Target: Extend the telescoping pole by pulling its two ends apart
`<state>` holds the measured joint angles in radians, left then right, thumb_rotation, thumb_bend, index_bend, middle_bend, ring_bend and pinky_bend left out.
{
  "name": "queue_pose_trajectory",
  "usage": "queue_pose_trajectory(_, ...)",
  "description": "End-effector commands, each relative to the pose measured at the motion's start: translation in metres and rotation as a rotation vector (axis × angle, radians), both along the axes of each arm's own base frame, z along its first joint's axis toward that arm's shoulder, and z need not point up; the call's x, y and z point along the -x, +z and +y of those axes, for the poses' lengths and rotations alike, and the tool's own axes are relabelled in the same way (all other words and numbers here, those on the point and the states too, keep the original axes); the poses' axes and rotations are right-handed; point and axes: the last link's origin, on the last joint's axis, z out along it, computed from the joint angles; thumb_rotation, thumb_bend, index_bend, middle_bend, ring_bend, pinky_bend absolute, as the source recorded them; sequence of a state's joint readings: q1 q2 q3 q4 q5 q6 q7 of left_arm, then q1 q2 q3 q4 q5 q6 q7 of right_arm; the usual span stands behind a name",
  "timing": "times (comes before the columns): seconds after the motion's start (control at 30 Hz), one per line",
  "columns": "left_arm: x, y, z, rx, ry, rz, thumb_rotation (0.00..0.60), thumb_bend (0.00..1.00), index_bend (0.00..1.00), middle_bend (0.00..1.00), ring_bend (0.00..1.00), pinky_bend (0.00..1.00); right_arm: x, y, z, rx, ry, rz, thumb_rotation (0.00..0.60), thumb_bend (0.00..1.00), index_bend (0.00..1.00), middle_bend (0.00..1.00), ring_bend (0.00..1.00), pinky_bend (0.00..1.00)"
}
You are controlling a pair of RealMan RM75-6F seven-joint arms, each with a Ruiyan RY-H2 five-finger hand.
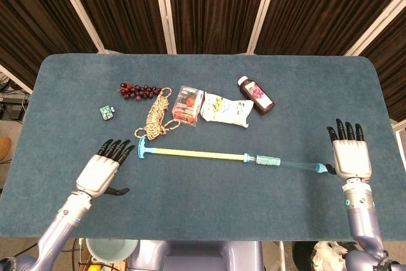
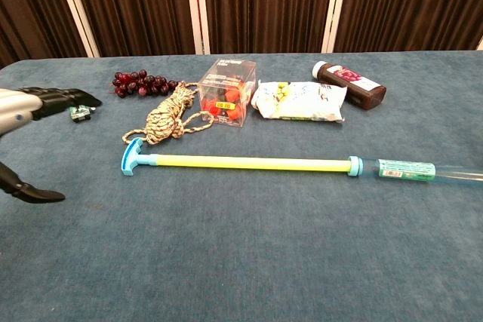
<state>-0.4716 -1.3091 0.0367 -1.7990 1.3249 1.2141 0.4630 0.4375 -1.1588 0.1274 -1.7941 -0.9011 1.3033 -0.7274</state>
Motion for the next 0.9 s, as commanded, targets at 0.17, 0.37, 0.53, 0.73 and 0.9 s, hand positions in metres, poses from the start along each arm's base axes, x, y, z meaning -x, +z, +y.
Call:
queue_pose_trajectory(0.17, 0.03, 0.035, -0.026, -0.077, 0.029, -0.031, 0.6, 0.05, 0.0, 0.0, 0.0, 0.0, 0.003, 0.002, 0.027, -0.034, 0.04, -0.08, 0.6, 0.16, 0.13, 0.01, 0.0, 0.0)
queue_pose_trajectory(0.37, 0.051, 0.059, -0.054, -0.151, 0.045, 0.004, 0.6, 0.05, 0.0, 0.0, 0.0, 0.0, 0.012, 0.009, 0.063, -0.026, 0.124, -0.169, 0.6, 0.15, 0.13, 0.0, 0.0, 0.0)
queue_pose_trajectory(0.53, 0.07, 0.081, -0.08, -0.242, 0.071, 0.005, 0.6, 0.05, 0.0, 0.0, 0.0, 0.0, 0.028, 0.028, 0.092, 0.069, 0.164, -0.219, 0.6, 0.15, 0.09, 0.0, 0.0, 0.0)
queue_pose_trajectory(0.73, 0.085, 0.098, -0.102, -0.307, 0.074, -0.009, 0.6, 0.05, 0.0, 0.0, 0.0, 0.0, 0.042, 0.046, 0.123, 0.109, 0.2, -0.242, 0.6, 0.15, 0.03, 0.0, 0.0, 0.0)
queue_pose_trajectory(0.9, 0.085, 0.104, -0.108, -0.35, 0.01, -0.041, 0.6, 0.05, 0.0, 0.0, 0.0, 0.0, 0.046, 0.052, 0.136, 0.102, 0.214, -0.246, 0.6, 0.16, 0.03, 0.0, 0.0, 0.0)
